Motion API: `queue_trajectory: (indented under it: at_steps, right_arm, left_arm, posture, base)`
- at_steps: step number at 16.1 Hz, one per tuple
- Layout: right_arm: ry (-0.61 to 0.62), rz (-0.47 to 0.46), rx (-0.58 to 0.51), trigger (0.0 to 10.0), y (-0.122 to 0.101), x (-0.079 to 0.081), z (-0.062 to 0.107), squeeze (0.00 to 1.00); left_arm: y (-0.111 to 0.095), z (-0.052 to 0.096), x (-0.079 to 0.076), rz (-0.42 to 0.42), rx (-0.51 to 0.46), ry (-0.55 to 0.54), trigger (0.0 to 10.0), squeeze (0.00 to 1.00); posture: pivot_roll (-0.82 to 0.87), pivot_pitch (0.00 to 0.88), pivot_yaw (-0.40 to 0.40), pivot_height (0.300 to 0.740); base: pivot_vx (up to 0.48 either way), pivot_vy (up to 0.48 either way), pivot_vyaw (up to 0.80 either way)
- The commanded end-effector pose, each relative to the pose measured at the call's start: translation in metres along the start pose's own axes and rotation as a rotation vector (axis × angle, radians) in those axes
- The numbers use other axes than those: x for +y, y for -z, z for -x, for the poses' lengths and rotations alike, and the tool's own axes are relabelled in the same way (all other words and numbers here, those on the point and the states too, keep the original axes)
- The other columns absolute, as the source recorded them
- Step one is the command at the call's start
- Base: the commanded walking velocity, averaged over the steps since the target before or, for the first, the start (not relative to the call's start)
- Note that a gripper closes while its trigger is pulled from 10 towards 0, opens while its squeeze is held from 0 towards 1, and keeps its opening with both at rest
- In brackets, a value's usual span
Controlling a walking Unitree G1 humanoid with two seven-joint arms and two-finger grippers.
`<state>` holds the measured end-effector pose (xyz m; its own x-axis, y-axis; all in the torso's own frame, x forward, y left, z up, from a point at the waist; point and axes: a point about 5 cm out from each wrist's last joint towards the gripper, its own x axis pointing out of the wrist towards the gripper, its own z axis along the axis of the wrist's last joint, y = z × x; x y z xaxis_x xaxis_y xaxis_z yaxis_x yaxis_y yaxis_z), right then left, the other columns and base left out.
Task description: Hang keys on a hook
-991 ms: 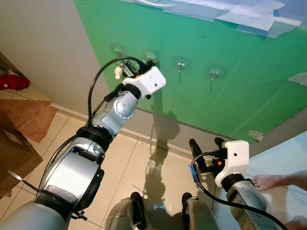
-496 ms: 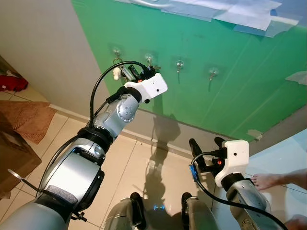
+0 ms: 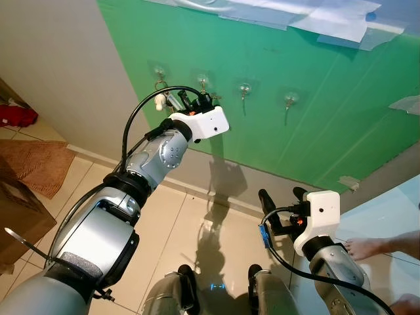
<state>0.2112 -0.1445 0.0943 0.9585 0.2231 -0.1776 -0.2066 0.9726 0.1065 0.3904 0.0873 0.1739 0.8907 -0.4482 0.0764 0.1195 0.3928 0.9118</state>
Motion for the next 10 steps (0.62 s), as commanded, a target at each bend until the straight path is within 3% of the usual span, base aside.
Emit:
queue_trajectory:
  at_steps: [1, 2, 10]
  right_arm:
    - [-0.003, 0.001, 0.020, 10.0, 0.0039, -0.0003, 0.0001, 0.00]
    - [-0.002, 0.001, 0.020, 10.0, 0.0040, -0.0004, 0.0001, 0.00]
    - [0.001, 0.000, 0.018, 10.0, 0.0035, -0.0010, -0.0001, 0.00]
  left_arm:
    - [0.0032, 0.0041, -0.0159, -0.035, 0.007, 0.095, 10.0, 0.00]
    - [0.0030, 0.0042, -0.0141, -0.029, -0.001, 0.085, 10.0, 1.00]
    - [0.0007, 0.0035, -0.0115, 0.010, -0.018, 0.079, 10.0, 1.00]
  posture:
    - [-0.32, 0.205, 0.060, 0.740]
    - [-0.32, 0.205, 0.060, 0.740]
    - [-0.31, 0.209, 0.056, 0.740]
  base:
    - [0.000, 0.000, 0.00]
    - [0.000, 0.000, 0.00]
    - [0.000, 0.000, 0.00]
